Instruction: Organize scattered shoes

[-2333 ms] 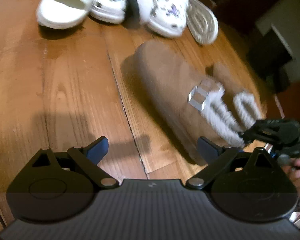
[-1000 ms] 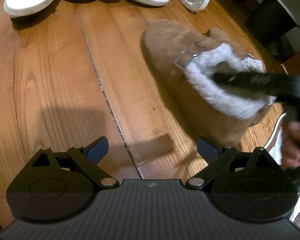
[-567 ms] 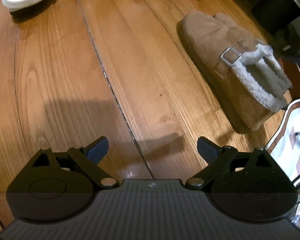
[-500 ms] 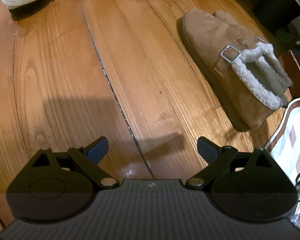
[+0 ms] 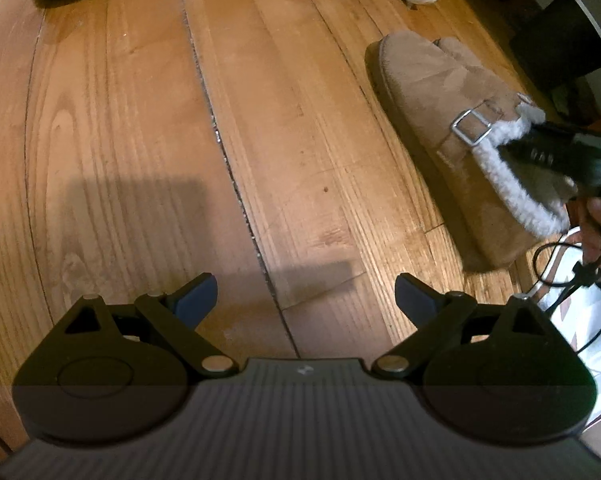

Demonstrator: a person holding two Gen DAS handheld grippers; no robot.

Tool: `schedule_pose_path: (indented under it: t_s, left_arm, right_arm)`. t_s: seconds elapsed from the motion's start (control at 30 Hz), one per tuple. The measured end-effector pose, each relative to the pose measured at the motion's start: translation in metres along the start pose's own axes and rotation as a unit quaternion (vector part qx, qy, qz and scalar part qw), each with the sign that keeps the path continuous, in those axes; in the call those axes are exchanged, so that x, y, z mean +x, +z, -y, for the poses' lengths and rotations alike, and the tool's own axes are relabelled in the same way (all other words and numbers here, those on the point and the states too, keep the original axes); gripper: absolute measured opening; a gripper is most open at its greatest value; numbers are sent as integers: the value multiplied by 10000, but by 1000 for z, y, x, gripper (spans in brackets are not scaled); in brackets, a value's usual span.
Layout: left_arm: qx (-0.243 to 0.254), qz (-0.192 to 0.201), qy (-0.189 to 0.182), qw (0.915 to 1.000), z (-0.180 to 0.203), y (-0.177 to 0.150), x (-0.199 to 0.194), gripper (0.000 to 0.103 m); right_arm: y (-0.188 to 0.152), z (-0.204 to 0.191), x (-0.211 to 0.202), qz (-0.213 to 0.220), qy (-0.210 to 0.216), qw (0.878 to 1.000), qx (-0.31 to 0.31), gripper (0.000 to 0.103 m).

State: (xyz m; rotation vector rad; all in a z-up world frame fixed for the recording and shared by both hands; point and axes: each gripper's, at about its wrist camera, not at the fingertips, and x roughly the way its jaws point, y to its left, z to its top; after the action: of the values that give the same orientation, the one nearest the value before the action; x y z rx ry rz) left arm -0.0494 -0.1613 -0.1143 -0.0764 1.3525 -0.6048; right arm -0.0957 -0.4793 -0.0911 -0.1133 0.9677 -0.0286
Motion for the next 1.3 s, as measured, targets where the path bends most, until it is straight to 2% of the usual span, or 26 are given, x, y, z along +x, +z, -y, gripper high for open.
schedule_pose_path:
  t_s: [0.1,0.17,0.23,0.3,0.37,0.4,0.43,0.47,0.5,0.57,0.63,0.7,0.77,0.83,0.93,1.03,1.17,1.2,1.3]
  left_arm:
    - [24,-29,0,10000,2,-2,1,97]
    - [57,18,6,10000,3,-3,-1,97]
    - [66,84,8,9999,4,-2,-3,97]
    - [12,204,70,9998,2,2,-4,97]
    - [-162,459,291,9984,-9,9,-15,97]
    - [-294,598,358,9971,-17,14,-22,97]
    - [-453,749,376,9955,-24,21,-30,97]
    - [-661,924,356,9929,-33,28,-39,97]
    - [-945,1117,281,9888,-44,35,-49,97]
    - [-1534,1473,134,9770,-67,48,-69,97]
    - [-1971,1751,82,9646,-83,57,-81,97]
    - [-2473,2145,31,9449,-100,73,-94,97]
    - [-2561,2437,-11,9354,-105,92,-99,97]
    - [-2646,2567,-37,9296,-108,107,-100,97]
    - [-3059,2908,-44,9065,-116,130,-102,97]
    - [-3034,3027,233,9032,-110,153,-93,96]
    - [-3192,3062,274,8964,-112,176,-76,95]
    - [-3158,3066,304,8974,-111,182,-72,95]
    - [-2919,2954,441,9086,-109,198,-60,95]
  right_arm:
    - [-2,5,-3,27,-341,9994,56,17]
    - [-3,11,-1,-43,-517,9986,61,22]
    - [-3,13,-2,-181,-697,9974,24,44]
    - [4,3,-23,-215,-1027,9944,106,57]
    - [9,-10,-46,-103,-1192,9924,269,62]
    - [10,-17,-57,-1,-1216,9920,327,71]
    - [12,-22,-62,111,-1112,9931,347,85]
    - [15,-29,-71,324,-775,9957,390,88]
    - [17,-36,-79,514,-472,9966,431,87]
    - [26,-49,-90,670,-262,9961,510,87]
    - [37,-58,-94,778,372,9936,725,87]
    - [46,-62,-83,695,925,9887,957,87]
    - [59,-72,-63,431,1167,9862,1093,87]
    - [72,-84,-47,372,1351,9842,1087,83]
    - [89,-102,-27,438,1630,9816,893,82]
    - [112,-124,-10,436,1705,9834,447,80]
    - [128,-147,-2,489,1710,9840,107,80]
    - [128,-149,-2,496,1752,9832,86,81]
    - [125,-153,2,449,1763,9833,24,81]
